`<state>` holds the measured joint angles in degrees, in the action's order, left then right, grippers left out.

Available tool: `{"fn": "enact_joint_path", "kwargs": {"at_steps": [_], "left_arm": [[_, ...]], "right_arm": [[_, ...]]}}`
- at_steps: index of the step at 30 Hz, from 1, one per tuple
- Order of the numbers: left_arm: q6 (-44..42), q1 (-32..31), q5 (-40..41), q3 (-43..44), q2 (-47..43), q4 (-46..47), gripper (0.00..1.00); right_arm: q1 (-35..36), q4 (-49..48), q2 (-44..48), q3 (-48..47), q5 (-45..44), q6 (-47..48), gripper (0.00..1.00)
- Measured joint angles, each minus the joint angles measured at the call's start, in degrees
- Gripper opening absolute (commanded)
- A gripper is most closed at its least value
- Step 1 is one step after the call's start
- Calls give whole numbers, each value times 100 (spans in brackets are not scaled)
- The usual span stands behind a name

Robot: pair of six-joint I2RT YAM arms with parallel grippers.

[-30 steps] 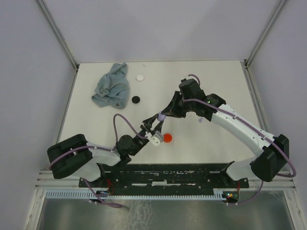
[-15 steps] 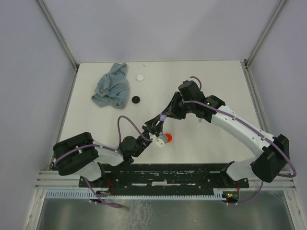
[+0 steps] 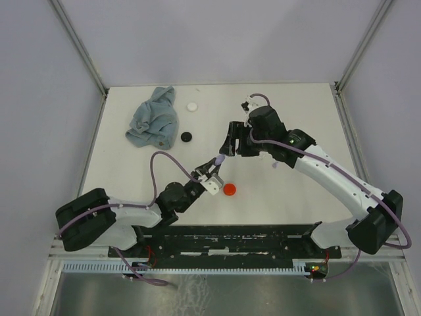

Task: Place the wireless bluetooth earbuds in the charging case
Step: Pick up the charging case at the center of the board.

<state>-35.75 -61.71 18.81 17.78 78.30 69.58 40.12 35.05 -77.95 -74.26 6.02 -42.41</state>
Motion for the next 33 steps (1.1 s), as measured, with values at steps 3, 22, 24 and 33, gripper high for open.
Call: {"fn": "enact_joint_path", "kwargs": {"at_steps": [3, 22, 24, 33], "left_arm": [[516, 354, -492, 0, -516, -603, 13], [3200, 2291, -4478, 15, -1690, -1740, 13], [3373, 2312, -4736, 26, -1685, -1672, 13], [3915, 2341, -5455, 114, -1685, -1373, 13]], "right_arm": [[0, -31, 13, -94, 138, 901, 73], [0, -348, 817, 476, 2476, 5565, 71], [0, -376, 824, 562, 2625, 5807, 69], [0, -431, 680, 658, 3187, 6441, 60]]}}
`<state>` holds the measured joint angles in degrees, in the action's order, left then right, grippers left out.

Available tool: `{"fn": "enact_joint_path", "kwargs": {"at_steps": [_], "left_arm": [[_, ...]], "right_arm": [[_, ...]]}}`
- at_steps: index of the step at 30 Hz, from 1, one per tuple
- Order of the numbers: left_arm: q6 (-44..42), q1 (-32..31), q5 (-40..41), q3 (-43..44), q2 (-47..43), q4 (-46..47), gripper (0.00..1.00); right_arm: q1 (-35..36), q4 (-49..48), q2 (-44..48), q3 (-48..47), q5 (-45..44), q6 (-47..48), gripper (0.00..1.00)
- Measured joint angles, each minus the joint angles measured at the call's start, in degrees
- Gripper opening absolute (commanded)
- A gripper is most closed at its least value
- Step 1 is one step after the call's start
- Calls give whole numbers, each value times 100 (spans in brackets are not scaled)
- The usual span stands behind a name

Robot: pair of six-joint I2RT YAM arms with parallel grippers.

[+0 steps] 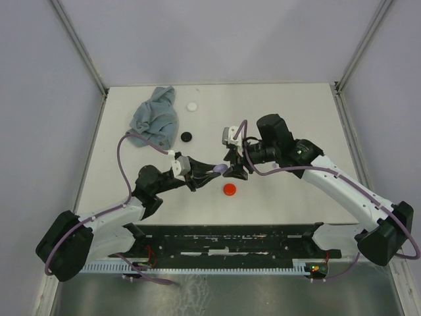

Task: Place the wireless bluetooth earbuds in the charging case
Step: Pick up the charging case at the center of the board.

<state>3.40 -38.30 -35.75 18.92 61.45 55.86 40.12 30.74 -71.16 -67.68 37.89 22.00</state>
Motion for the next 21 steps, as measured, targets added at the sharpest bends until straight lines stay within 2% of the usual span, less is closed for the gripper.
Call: {"fn": "enact_joint_path", "kwargs": {"at_steps": [4, 11, 17, 21], "left_arm": [[103, 4, -136, 26, 0, 105, 13], [223, 17, -315, 33, 15, 157, 17], [251, 37, -437, 101, 79, 111, 32], [238, 37, -485, 166, 79, 44, 45]], "right_arm": [[0, 7, -101, 0, 245, 122, 51], [-2, 181, -302, -63, 518, 332, 21], [-13, 566, -428, -308, 568, 501, 3], [-2, 970, -584, -634, 555, 520, 2]]}}
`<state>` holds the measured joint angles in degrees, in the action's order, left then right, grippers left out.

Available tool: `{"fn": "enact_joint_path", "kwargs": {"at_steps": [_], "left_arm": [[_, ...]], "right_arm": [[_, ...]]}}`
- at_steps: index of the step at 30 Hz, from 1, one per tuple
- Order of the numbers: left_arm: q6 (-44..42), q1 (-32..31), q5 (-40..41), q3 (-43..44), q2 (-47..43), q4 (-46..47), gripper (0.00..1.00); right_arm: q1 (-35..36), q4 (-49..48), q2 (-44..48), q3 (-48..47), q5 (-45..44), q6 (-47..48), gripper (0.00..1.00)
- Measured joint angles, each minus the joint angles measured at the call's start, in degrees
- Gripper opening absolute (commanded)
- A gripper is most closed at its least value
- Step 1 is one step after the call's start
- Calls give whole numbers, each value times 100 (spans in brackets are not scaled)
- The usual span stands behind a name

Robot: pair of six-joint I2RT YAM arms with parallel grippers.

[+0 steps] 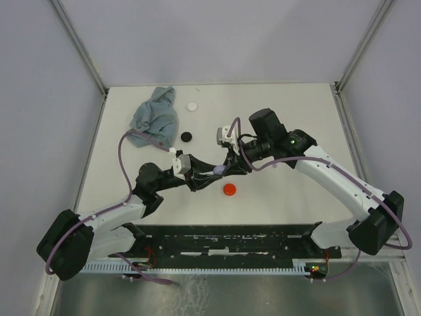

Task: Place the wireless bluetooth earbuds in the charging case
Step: Pick up the charging case at the center of the board.

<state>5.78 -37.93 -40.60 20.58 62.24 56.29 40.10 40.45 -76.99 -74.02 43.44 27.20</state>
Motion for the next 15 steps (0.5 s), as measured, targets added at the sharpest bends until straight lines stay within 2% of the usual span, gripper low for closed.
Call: {"fn": "enact_joint_path", "kwargs": {"at_steps": [5, 15], "left_arm": [[-9, -2, -26, 17, 0, -170, 50], [-9, -2, -186, 28, 9, -225, 47]], "right_arm": [[144, 330, -164, -396, -129, 11, 2], [470, 876, -295, -837, -566, 168, 2]]}}
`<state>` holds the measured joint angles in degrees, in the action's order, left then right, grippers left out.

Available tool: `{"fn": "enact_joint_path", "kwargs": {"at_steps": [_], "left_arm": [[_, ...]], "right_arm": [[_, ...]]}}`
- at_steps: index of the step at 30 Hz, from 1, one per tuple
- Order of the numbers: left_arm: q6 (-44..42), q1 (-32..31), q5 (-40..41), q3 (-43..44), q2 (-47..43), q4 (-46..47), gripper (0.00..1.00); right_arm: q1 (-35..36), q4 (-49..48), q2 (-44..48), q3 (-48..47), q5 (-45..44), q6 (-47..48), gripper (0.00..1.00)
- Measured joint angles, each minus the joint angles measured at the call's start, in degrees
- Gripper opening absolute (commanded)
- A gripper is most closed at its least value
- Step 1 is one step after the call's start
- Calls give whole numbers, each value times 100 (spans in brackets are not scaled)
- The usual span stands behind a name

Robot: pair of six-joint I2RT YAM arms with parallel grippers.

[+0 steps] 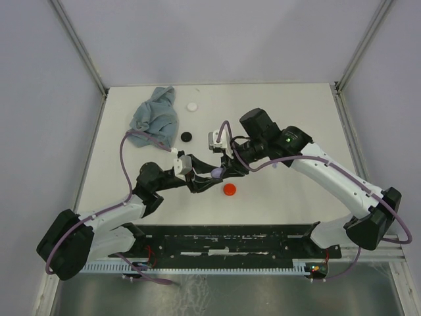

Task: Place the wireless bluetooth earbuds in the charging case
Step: Pick up the charging case at the center of the board, then open the charging case.

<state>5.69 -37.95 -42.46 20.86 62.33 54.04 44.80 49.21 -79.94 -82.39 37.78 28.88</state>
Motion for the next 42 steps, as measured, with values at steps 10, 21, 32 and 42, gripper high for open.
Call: {"fn": "enact_joint_path", "kwargs": {"at_steps": [10, 21, 32, 42], "left_arm": [[7, 0, 17, 15, 20, 13, 39], [90, 0, 203, 15, 17, 66, 12], [94, -2, 234, 15, 17, 114, 3], [90, 0, 293, 15, 20, 20, 3]], "right_arm": [[96, 92, -39, -26, -378, -31, 3], [96, -68, -20, -24, -542, -164, 9], [96, -302, 170, 184, -621, -304, 45], [96, -549, 339, 201, -748, -398, 46]]}}
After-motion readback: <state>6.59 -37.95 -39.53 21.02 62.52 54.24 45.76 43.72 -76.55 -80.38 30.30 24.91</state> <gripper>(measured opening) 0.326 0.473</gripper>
